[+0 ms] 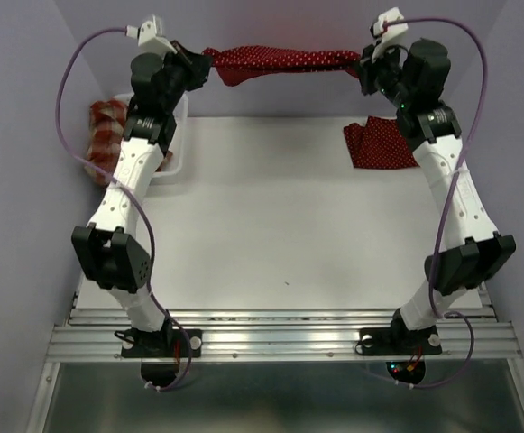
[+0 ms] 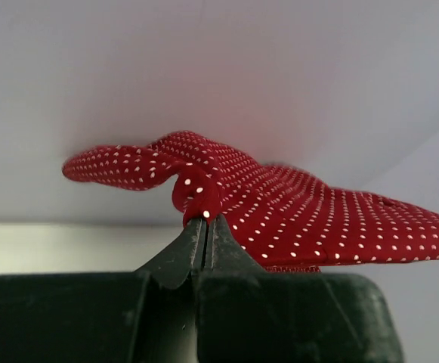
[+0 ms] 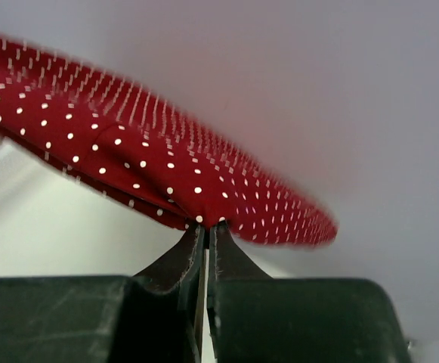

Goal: Fold and stack the skirts
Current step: Flatten the skirt out

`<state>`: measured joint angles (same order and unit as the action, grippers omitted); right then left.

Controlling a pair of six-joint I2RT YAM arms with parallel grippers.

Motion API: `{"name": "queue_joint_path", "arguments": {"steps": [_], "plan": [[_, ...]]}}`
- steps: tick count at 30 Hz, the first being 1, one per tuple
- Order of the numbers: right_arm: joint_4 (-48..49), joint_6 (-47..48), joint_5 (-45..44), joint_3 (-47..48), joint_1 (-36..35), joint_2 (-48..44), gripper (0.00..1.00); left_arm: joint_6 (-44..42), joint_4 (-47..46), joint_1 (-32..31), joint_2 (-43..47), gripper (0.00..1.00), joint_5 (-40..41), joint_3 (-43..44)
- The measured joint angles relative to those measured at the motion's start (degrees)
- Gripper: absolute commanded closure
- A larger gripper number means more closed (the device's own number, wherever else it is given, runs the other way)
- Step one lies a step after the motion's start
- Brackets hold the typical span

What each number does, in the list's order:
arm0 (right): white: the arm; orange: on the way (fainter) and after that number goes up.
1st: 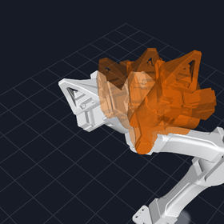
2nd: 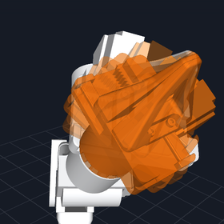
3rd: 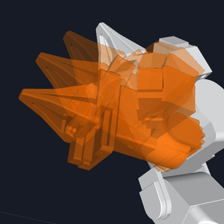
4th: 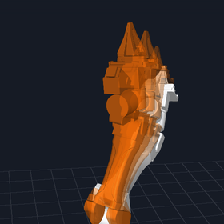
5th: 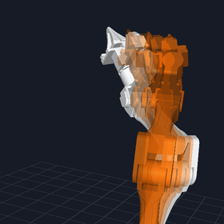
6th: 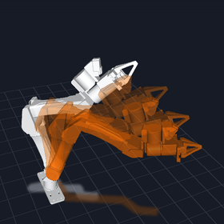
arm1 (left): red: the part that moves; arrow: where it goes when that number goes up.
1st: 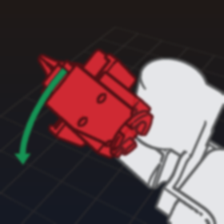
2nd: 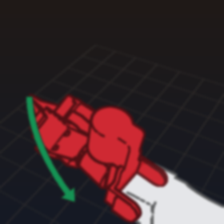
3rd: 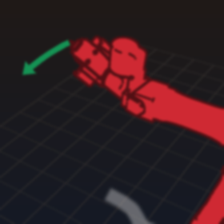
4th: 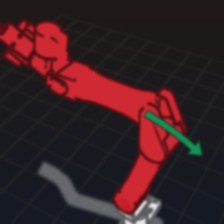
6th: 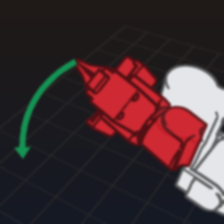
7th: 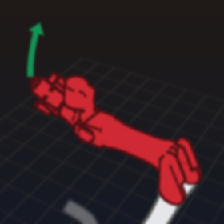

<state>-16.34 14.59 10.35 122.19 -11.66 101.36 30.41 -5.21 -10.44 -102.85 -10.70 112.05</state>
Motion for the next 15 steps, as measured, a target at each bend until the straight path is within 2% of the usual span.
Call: {"name": "queue_joint_path", "arguments": {"steps": [2, 5, 8, 9, 10, 11, 15], "plan": [[0.9, 0.7, 1.3, -11.6, -0.1, -6.4, 0.99, 0.4, -3.6, 0.0, 5.6, 1.0, -0.4, -10.1], [1.6, -0.6, 2.9, -30.8, -0.1, -13.6, 0.94, 2.2, -11.4, 0.0, 13.4, 0.97, -1.4, -30.9], [-0.5, -3.9, 4.5, -44.8, -0.7, -15.1, 0.72, 4.1, -13.8, 0.0, 14.8, 0.57, -1.5, -46.9], [-2.0, -5.2, 4.9, -49.4, -2.0, -15.0, 0.31, 4.4, -12.4, 0.0, 14.3, 0.03, -1.2, -50.9], [-4.4, -6.4, 4.2, -52.5, -3.3, -14.9, 0.18, 4.9, -10.7, 0.0, 13.9, 0.01, -0.4, -54.4], [-7.5, -8.0, 4.2, -54.9, -4.7, -14.8, 0.0, 4.7, -8.4, 0.1, 13.9, 0.01, 0.4, -57.9], [-14.6, -13.1, 4.7, -58.5, -11.1, -16.2, 0.0, 5.7, 0.6, -0.3, 16.8, 0.01, 4.1, -62.3]]}}
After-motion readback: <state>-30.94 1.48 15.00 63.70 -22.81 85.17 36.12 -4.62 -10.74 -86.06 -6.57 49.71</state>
